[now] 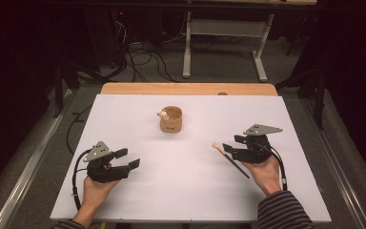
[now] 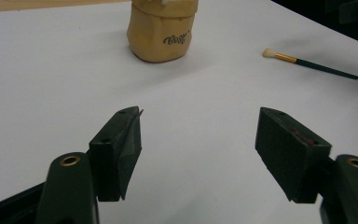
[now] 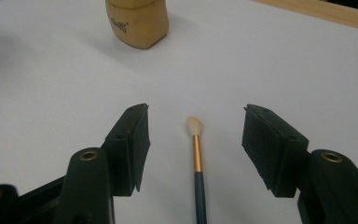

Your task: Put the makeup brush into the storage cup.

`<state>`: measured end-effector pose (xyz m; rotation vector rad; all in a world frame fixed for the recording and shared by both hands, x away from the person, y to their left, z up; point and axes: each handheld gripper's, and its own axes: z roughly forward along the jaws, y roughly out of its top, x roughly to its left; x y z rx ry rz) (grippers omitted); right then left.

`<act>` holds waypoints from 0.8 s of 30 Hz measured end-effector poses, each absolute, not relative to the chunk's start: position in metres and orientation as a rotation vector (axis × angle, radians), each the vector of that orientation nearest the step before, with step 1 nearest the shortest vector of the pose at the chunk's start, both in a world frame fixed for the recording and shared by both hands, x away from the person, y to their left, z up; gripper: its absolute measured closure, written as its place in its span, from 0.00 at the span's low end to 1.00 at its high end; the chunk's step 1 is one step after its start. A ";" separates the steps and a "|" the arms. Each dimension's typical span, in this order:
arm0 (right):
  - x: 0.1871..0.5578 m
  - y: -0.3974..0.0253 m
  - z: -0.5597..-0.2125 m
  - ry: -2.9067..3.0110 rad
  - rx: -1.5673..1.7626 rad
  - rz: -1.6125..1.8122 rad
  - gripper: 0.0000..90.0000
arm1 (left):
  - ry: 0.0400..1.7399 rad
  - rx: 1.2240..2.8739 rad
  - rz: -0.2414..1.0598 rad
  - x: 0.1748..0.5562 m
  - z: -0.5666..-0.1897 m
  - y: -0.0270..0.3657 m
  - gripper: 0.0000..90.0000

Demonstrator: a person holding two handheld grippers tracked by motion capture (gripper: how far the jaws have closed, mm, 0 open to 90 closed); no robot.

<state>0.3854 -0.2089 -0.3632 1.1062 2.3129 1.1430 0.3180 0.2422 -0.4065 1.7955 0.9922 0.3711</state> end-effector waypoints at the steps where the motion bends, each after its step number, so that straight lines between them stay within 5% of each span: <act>1: 0.386 -0.208 -0.362 2.336 1.102 1.106 0.50 | 0.993 1.796 0.371 0.318 -0.406 0.242 0.35; 24: 0.399 -0.202 -0.347 2.529 1.127 0.836 0.64 | 0.988 1.803 0.368 0.318 -0.407 0.241 0.36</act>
